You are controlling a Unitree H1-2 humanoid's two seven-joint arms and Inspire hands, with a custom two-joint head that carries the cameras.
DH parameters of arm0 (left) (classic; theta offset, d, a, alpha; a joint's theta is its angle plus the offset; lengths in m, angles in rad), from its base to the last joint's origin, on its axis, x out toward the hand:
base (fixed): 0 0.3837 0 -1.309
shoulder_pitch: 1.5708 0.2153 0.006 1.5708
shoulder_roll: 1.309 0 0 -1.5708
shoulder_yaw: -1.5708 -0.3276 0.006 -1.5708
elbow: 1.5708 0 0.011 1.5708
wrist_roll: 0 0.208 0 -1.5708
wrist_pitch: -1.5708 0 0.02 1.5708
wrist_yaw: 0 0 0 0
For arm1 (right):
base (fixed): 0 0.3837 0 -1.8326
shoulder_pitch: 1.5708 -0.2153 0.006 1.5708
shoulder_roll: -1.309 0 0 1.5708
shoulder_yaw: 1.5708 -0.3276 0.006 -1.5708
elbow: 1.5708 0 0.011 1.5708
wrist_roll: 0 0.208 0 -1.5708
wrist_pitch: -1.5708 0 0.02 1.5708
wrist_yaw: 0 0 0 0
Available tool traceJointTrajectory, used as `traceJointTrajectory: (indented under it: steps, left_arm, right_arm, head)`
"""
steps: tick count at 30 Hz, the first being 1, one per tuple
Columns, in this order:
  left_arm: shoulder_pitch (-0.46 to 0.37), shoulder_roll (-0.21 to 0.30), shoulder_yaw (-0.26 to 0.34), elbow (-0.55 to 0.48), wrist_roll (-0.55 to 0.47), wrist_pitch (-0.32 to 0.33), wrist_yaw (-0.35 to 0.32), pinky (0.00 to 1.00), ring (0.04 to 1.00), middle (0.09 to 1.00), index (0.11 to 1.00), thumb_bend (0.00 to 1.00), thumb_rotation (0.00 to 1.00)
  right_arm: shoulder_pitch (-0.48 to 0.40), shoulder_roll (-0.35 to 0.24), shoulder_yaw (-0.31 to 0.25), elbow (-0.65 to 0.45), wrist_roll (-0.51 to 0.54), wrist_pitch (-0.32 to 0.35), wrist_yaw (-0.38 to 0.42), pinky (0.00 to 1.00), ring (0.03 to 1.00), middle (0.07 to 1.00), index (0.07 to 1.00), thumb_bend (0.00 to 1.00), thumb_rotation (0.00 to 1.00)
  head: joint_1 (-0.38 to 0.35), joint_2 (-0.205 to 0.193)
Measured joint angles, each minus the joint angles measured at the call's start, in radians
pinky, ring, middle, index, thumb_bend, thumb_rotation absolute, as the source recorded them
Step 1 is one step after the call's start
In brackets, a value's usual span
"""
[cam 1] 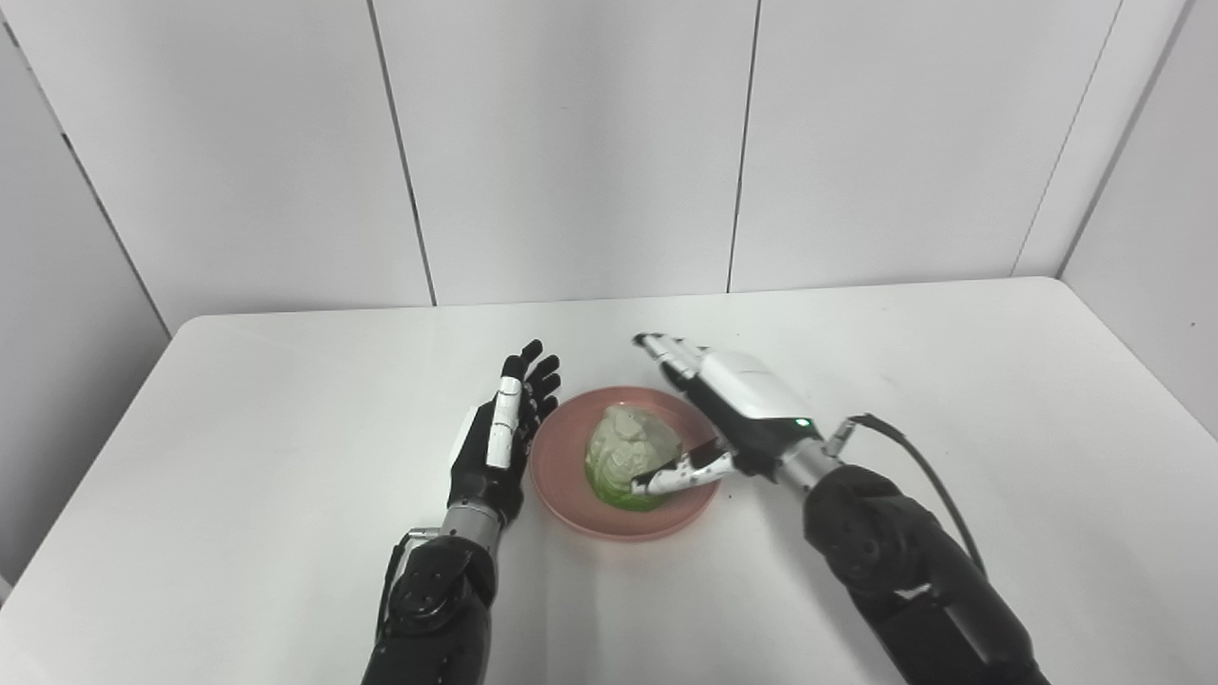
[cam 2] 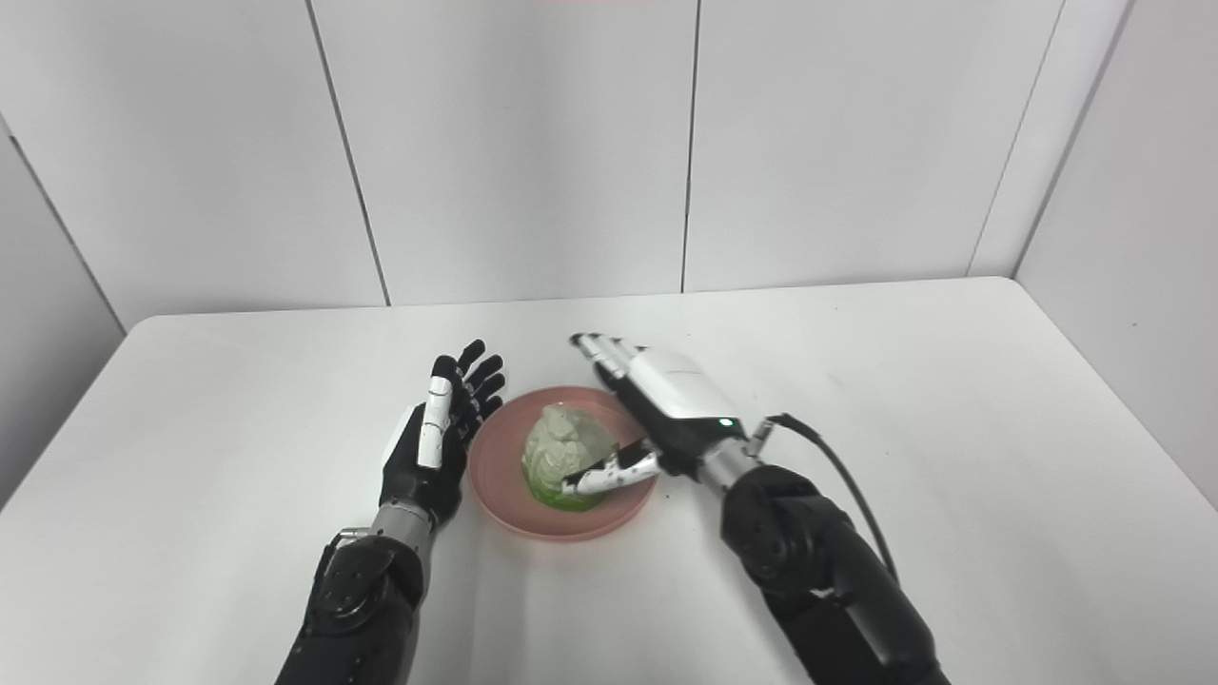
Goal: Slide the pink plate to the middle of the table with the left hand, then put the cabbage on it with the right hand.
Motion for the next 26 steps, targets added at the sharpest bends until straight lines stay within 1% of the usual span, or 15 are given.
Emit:
traceJointTrajectory:
  steps: [1, 2, 4, 5, 6, 7, 9, 10, 12, 15, 16, 19, 21, 23, 26]
  left_arm:
    - [0.000, 0.002, -0.001, 0.000, 0.001, 0.000, 0.001, 0.99, 0.990, 0.968, 0.961, 0.76, 0.99]
    - [0.001, 0.003, -0.002, -0.001, 0.001, 0.000, 0.000, 1.00, 0.995, 0.972, 0.964, 0.76, 0.99]
    - [0.002, 0.003, -0.002, -0.005, 0.001, 0.000, 0.000, 1.00, 0.999, 0.980, 0.968, 0.76, 1.00]
    - [0.003, 0.003, -0.002, -0.006, 0.001, 0.000, 0.000, 1.00, 1.000, 0.981, 0.968, 0.76, 1.00]
    - [0.004, 0.004, -0.003, -0.007, 0.002, 0.000, 0.000, 1.00, 1.000, 0.990, 0.978, 0.76, 1.00]
    - [0.004, 0.004, -0.005, -0.008, 0.003, 0.000, 0.000, 1.00, 1.000, 0.997, 0.993, 0.78, 1.00]
    - [0.006, 0.005, -0.009, -0.012, 0.012, 0.001, 0.000, 1.00, 1.000, 0.999, 0.998, 0.80, 1.00]
    - [0.009, 0.006, -0.010, -0.016, 0.017, 0.002, 0.000, 1.00, 1.000, 1.000, 1.000, 0.81, 1.00]
    - [0.016, 0.006, -0.012, -0.029, 0.018, 0.003, -0.003, 1.00, 1.000, 1.000, 1.000, 0.82, 1.00]
    - [0.019, 0.007, -0.013, -0.033, 0.021, 0.003, -0.004, 1.00, 1.000, 1.000, 1.000, 0.83, 1.00]
    - [0.020, 0.007, -0.013, -0.035, 0.024, 0.003, -0.004, 1.00, 1.000, 1.000, 1.000, 0.83, 1.00]
    - [0.026, 0.007, -0.016, -0.044, 0.040, 0.003, -0.003, 1.00, 1.000, 1.000, 1.000, 0.82, 1.00]
    - [0.027, 0.007, -0.016, -0.045, 0.040, 0.003, -0.003, 1.00, 1.000, 1.000, 1.000, 0.82, 1.00]
    - [0.029, 0.007, -0.016, -0.047, 0.043, 0.002, -0.002, 1.00, 1.000, 1.000, 1.000, 0.81, 1.00]
    - [0.034, 0.006, -0.016, -0.054, 0.059, -0.018, 0.009, 1.00, 1.000, 1.000, 1.000, 0.78, 1.00]
  right_arm:
    - [0.010, 0.011, -0.023, 0.012, 0.031, -0.012, -0.030, 0.85, 0.984, 1.000, 1.000, 0.79, 0.53]
    - [0.020, 0.027, -0.056, 0.030, 0.065, -0.035, -0.070, 0.82, 0.980, 1.000, 1.000, 0.79, 0.56]
    - [0.040, 0.061, -0.114, 0.064, 0.121, -0.053, -0.137, 0.84, 0.991, 1.000, 1.000, 0.79, 0.62]
    - [0.049, 0.075, -0.129, 0.076, 0.142, -0.054, -0.157, 0.84, 0.992, 1.000, 1.000, 0.79, 0.63]
    - [0.056, 0.087, -0.141, 0.091, 0.174, -0.066, -0.168, 0.90, 0.996, 1.000, 1.000, 0.76, 0.71]
    - [0.060, 0.106, -0.170, 0.119, 0.223, -0.098, -0.182, 0.96, 0.999, 1.000, 1.000, 0.73, 0.83]
    - [0.062, 0.141, -0.220, 0.167, 0.294, -0.132, -0.217, 0.99, 1.000, 1.000, 1.000, 0.71, 0.88]
    - [0.063, 0.149, -0.237, 0.186, 0.325, -0.153, -0.232, 0.99, 1.000, 1.000, 1.000, 0.70, 0.91]
    - [0.064, 0.153, -0.252, 0.211, 0.368, -0.174, -0.240, 1.00, 1.000, 1.000, 1.000, 0.70, 0.94]
    - [0.064, 0.159, -0.277, 0.237, 0.435, -0.203, -0.242, 1.00, 1.000, 1.000, 1.000, 0.68, 0.95]
    - [0.065, 0.163, -0.281, 0.239, 0.462, -0.204, -0.240, 1.00, 1.000, 1.000, 1.000, 0.73, 0.94]
    - [0.073, 0.192, -0.308, 0.239, 0.567, -0.204, -0.220, 1.00, 1.000, 1.000, 1.000, 0.74, 0.96]
    - [0.086, 0.202, -0.306, 0.238, 0.599, -0.204, -0.206, 1.00, 1.000, 1.000, 1.000, 0.74, 0.96]
    - [0.099, 0.212, -0.299, 0.240, 0.619, -0.204, -0.190, 1.00, 1.000, 1.000, 1.000, 0.74, 0.93]
    - [0.102, 0.225, -0.299, 0.257, 0.654, -0.204, -0.174, 1.00, 1.000, 1.000, 1.000, 0.74, 0.91]
  head:
    - [0.000, -0.002]
    - [0.000, -0.002]
    - [-0.002, 0.002]
    - [-0.002, 0.002]
    - [-0.002, 0.002]
    - [-0.003, 0.002]
    - [-0.003, 0.003]
    - [-0.005, 0.003]
    - [-0.006, 0.005]
    - [-0.006, 0.005]
    - [-0.008, 0.005]
    - [-0.009, 0.005]
    - [-0.009, 0.005]
    - [-0.009, 0.006]
    - [-0.009, 0.005]
